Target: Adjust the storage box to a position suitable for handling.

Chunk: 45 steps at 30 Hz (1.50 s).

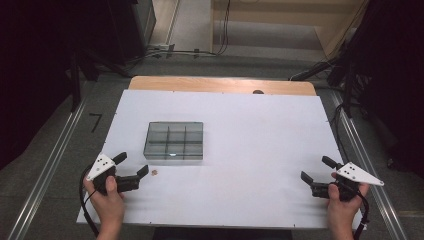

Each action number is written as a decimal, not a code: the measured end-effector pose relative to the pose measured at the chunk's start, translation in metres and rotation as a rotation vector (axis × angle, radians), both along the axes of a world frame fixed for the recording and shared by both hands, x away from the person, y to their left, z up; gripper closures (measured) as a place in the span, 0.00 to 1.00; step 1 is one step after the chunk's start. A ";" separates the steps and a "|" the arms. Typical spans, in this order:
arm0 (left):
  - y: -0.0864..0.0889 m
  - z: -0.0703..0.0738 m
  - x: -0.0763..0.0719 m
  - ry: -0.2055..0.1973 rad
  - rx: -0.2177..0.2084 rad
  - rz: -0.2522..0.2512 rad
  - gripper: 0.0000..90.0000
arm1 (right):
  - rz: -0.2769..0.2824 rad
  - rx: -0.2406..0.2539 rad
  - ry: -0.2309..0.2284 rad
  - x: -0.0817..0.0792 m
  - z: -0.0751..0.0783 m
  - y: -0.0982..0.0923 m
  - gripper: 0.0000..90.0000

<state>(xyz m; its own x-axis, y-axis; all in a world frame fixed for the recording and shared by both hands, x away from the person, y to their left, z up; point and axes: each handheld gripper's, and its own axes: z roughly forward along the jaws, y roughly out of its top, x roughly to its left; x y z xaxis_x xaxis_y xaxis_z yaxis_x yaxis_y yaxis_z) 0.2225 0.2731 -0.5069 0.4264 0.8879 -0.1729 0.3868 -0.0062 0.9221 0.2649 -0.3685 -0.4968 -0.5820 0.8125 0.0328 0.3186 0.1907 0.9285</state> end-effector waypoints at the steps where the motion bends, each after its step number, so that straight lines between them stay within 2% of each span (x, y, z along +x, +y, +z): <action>1: 0.000 0.000 0.000 0.000 0.000 0.000 0.02 | -0.001 -0.002 0.000 0.000 0.000 0.000 0.00; 4: 0.004 0.003 0.000 0.008 -0.023 0.009 0.02 | 0.001 0.004 0.003 0.000 0.000 -0.001 0.00; 8: 0.005 0.007 0.001 0.011 -0.031 0.022 0.02 | -0.003 0.012 0.007 0.000 0.000 -0.002 0.00; 9: 0.006 0.011 0.002 0.015 -0.043 0.035 0.02 | -0.003 0.012 0.007 0.000 -0.001 -0.001 0.00; 11: 0.006 0.018 0.003 0.019 -0.038 0.050 0.03 | -0.002 0.012 0.007 0.000 -0.001 -0.001 0.00; 13: 0.005 0.020 0.004 0.021 -0.038 0.061 0.07 | 0.000 0.013 0.006 0.000 -0.001 -0.002 0.00; 15: 0.007 0.027 0.006 0.035 -0.060 0.044 0.07 | 0.002 0.018 0.004 0.000 -0.001 -0.002 0.00; 20: 0.005 0.038 0.013 0.089 -0.035 0.121 0.30 | 0.004 0.012 0.004 -0.001 -0.001 -0.001 0.00; 22: 0.004 0.040 0.017 0.109 -0.005 0.184 0.41 | 0.003 0.014 0.005 0.000 -0.001 -0.001 0.00; 24: 0.001 0.043 0.021 0.113 0.040 0.220 0.52 | 0.002 0.014 0.006 0.000 -0.001 -0.001 0.00; 27: 0.000 0.047 0.026 0.125 0.055 0.214 0.66 | 0.002 0.009 0.008 0.000 -0.001 0.000 0.00; 28: 0.001 0.048 0.029 0.130 0.054 0.212 0.66 | 0.002 0.009 0.008 0.000 -0.001 0.000 0.00; 29: 0.001 0.050 0.031 0.132 0.055 0.206 0.77 | 0.001 0.011 0.011 0.000 -0.001 0.000 0.00; 30: 0.003 0.054 0.038 0.140 0.072 0.214 0.81 | 0.002 0.011 0.010 0.000 -0.001 0.000 0.00; 35: 0.008 0.060 0.052 0.167 0.069 0.230 0.98 | 0.002 0.011 0.008 0.000 -0.001 0.000 0.00; 37: 0.009 0.062 0.059 0.180 0.070 0.225 1.00 | 0.000 0.011 0.009 0.000 -0.001 0.000 0.00; 38: 0.011 0.064 0.067 0.198 0.074 0.219 1.00 | 0.000 0.011 0.010 -0.001 -0.001 0.000 0.00; 39: 0.011 0.064 0.067 0.198 0.074 0.219 1.00 | 0.000 0.008 0.008 0.000 -0.002 0.000 0.00; 42: 0.012 0.066 0.080 0.223 0.075 0.211 1.00 | 0.000 0.005 0.007 0.000 -0.002 0.000 0.00; 43: 0.013 0.067 0.089 0.239 0.066 0.206 1.00 | -0.001 0.003 0.007 0.000 -0.002 0.000 0.00; 45: 0.014 0.067 0.094 0.246 0.059 0.203 1.00 | -0.001 0.005 0.007 0.000 -0.002 0.000 0.00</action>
